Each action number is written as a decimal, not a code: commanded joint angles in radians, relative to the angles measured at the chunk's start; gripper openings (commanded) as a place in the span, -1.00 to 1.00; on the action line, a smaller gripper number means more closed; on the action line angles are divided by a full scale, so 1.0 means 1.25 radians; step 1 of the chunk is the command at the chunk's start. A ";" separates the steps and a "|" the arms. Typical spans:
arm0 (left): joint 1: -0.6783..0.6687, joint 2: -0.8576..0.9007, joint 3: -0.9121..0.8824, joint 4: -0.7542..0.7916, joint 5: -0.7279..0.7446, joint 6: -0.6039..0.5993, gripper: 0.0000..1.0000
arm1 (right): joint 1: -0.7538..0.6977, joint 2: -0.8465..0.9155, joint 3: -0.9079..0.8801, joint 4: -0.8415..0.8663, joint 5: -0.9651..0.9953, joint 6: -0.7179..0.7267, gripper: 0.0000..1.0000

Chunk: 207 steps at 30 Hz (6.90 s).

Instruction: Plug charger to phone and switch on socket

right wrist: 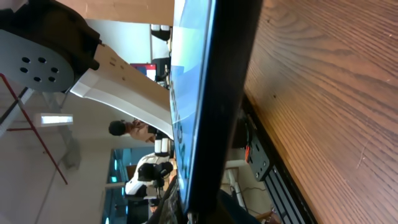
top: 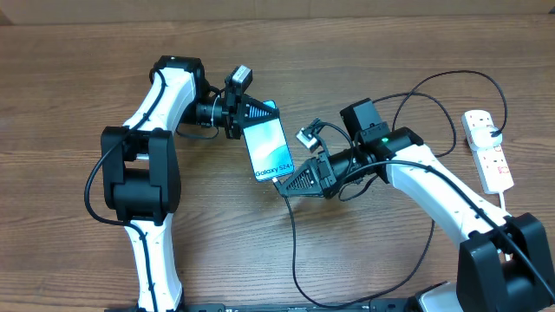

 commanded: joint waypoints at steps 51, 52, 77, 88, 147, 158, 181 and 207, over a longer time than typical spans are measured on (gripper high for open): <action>-0.005 -0.028 0.013 0.004 0.028 -0.011 -0.92 | -0.056 -0.006 0.016 -0.037 0.027 0.009 -0.92; -0.004 -0.028 0.013 0.013 0.028 -0.011 -0.92 | -0.056 -0.006 0.016 -0.037 0.028 0.009 -0.92; 0.102 -0.027 0.013 0.289 -0.381 -0.406 -0.92 | 0.196 0.019 0.025 -0.048 0.869 0.228 0.36; 0.177 -0.027 0.013 0.200 -0.381 -0.327 -0.92 | 0.330 0.222 0.151 -0.063 0.968 0.216 0.12; 0.180 -0.027 0.013 0.210 -0.387 -0.316 -0.91 | -0.085 0.245 0.162 -0.083 1.109 0.151 -0.44; 0.180 -0.027 0.013 0.210 -0.386 -0.316 -0.91 | -0.085 0.245 0.126 -0.070 1.109 0.151 -0.46; 0.180 -0.027 0.013 0.208 -0.386 -0.316 -0.92 | -0.085 0.245 0.095 -0.060 1.101 0.151 -0.92; 0.107 -0.027 0.013 0.207 0.027 -0.131 -0.92 | 0.029 0.094 0.131 -0.063 0.109 -0.145 -0.92</action>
